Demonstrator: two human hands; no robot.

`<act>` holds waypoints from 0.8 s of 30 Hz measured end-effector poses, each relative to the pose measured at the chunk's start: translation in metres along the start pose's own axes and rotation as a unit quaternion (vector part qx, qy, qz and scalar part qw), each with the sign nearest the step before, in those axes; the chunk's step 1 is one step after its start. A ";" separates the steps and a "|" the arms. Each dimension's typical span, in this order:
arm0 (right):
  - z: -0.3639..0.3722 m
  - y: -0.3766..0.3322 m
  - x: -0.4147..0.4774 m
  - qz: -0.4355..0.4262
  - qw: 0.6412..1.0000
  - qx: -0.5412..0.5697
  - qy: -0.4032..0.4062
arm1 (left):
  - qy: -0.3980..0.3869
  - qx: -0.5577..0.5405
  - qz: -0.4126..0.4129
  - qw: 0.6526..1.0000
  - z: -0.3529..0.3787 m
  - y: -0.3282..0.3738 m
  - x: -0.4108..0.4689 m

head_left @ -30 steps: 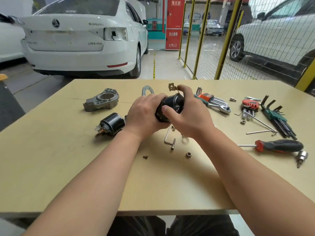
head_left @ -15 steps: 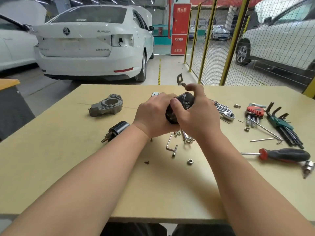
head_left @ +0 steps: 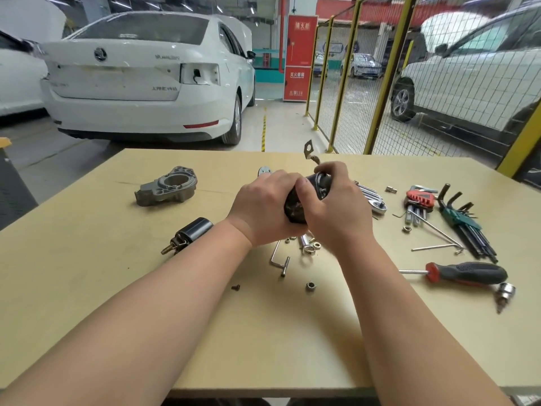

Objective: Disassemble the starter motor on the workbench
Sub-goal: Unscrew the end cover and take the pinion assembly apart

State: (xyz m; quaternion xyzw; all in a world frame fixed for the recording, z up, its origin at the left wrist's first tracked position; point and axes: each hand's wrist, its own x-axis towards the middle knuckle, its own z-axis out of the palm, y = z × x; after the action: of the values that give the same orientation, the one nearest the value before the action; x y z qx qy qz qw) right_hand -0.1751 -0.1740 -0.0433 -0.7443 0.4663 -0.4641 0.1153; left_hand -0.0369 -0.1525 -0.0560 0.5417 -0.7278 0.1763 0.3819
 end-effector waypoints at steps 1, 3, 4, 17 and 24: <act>0.000 0.003 0.001 -0.009 1.000 -0.003 -0.024 | -0.007 0.005 0.003 1.000 0.001 0.000 0.000; 0.000 0.008 0.002 -0.021 0.996 0.009 -0.088 | -0.026 0.017 0.014 0.999 0.003 -0.003 -0.002; 0.002 0.010 0.001 -0.021 0.993 0.021 -0.115 | -0.041 0.025 0.021 0.999 0.005 -0.006 -0.004; 0.019 0.011 0.015 0.049 0.994 0.034 -0.090 | -0.168 0.063 -0.048 0.983 0.002 -0.019 0.009; 0.008 0.003 0.012 0.020 0.996 -0.004 -0.091 | -0.138 0.039 -0.038 0.989 -0.003 -0.019 0.006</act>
State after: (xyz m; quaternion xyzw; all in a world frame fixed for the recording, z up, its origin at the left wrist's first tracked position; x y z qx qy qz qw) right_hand -0.1689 -0.1871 -0.0424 -0.7745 0.4704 -0.3903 0.1630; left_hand -0.0189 -0.1610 -0.0524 0.6030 -0.7448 0.1131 0.2625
